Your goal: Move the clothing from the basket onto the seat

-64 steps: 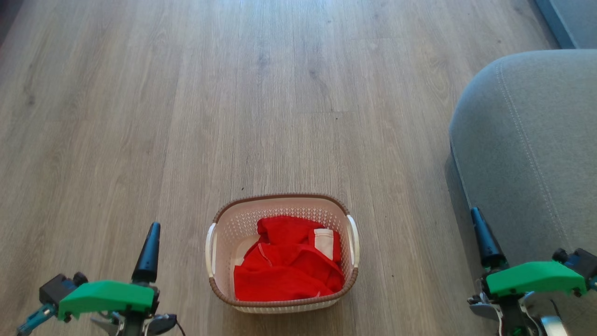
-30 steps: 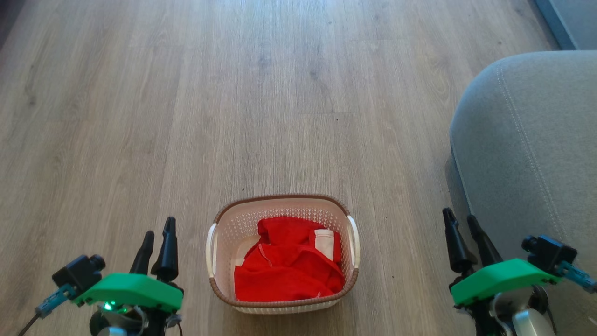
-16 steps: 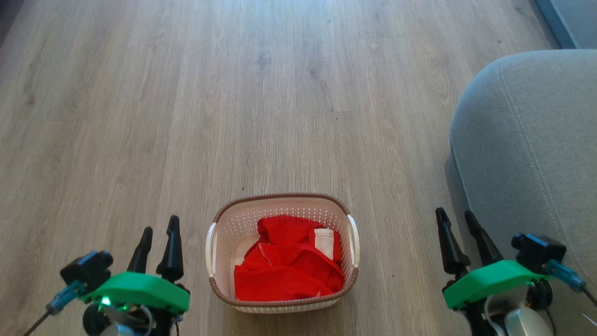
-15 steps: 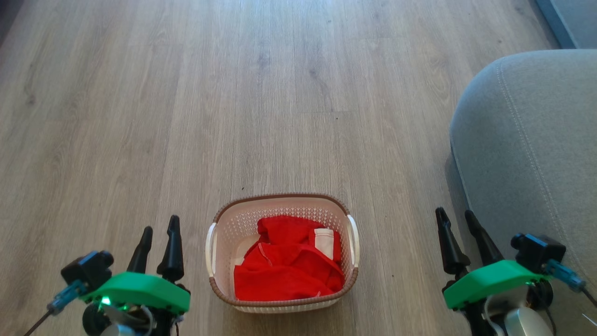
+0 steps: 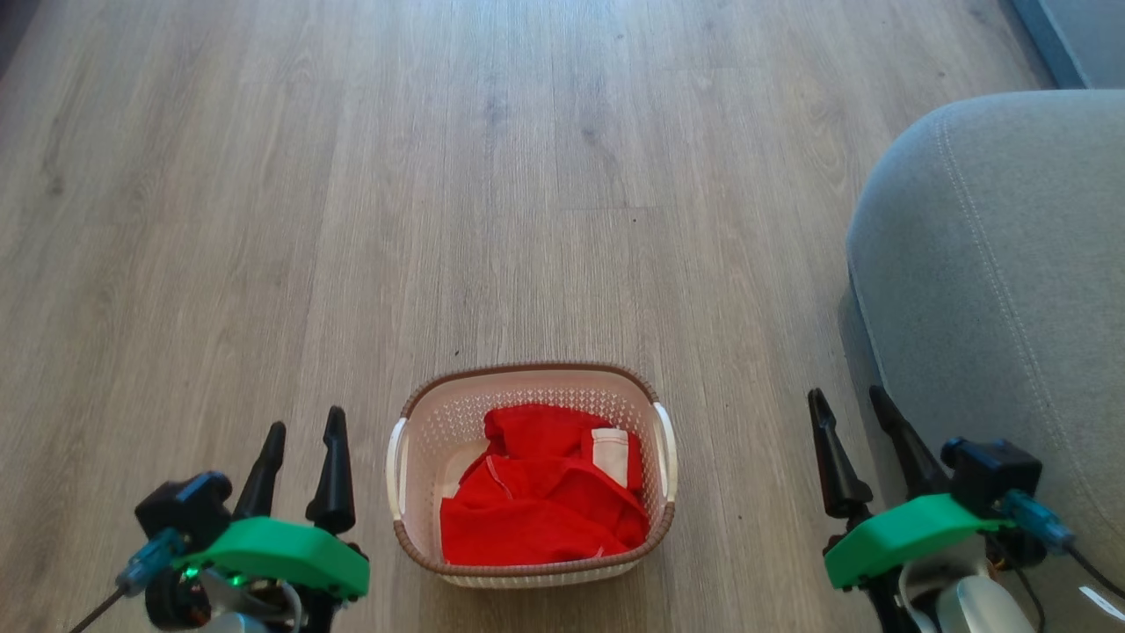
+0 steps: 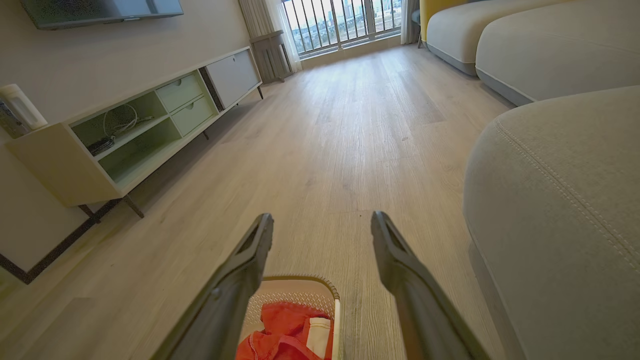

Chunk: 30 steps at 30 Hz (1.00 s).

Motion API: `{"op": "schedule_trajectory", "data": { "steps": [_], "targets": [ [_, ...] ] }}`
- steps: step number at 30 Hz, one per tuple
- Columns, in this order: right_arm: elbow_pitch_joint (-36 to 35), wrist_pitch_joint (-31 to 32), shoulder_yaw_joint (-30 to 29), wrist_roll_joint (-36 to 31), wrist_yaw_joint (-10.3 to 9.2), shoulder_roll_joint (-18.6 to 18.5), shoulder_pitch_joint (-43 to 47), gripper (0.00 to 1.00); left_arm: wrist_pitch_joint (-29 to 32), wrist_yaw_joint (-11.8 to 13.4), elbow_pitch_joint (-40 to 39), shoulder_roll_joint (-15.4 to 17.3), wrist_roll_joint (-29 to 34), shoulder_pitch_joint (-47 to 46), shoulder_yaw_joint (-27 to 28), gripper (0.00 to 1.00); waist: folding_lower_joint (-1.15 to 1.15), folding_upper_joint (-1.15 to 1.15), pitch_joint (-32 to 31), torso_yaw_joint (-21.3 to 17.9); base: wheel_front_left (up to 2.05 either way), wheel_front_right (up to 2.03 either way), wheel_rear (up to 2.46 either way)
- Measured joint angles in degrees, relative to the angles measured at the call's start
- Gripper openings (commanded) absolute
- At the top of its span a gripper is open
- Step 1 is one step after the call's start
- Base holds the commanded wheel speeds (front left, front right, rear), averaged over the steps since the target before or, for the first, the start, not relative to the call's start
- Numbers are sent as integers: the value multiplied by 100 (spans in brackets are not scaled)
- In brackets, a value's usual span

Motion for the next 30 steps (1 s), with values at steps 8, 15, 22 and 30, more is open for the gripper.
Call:
{"op": "schedule_trajectory", "data": {
  "steps": [8, 15, 22, 30],
  "targets": [
    [-25, -114, 69, -459, 1, 0, 1, 100, -126, 44, 3, 2, 516, 1, 3, 100, 0, 0, 29, -12, 0, 0, 0],
    [-37, -214, 91, -768, 4, -2, 1, 100, -225, 47, 2, 4, 899, 1, 3, 100, 0, 0, 64, -25, 0, 0, 0],
    [-53, -342, 90, -1113, 5, -2, 1, 100, -315, 96, -1, 7, 1326, 1, 2, 100, 0, 0, 60, -47, 0, 0, 0],
    [-41, -382, 98, -1112, 5, -1, 3, 100, -360, 96, 3, 8, 1422, 1, 4, 100, 0, 0, 65, -77, 0, 0, 0]
  ]
}}
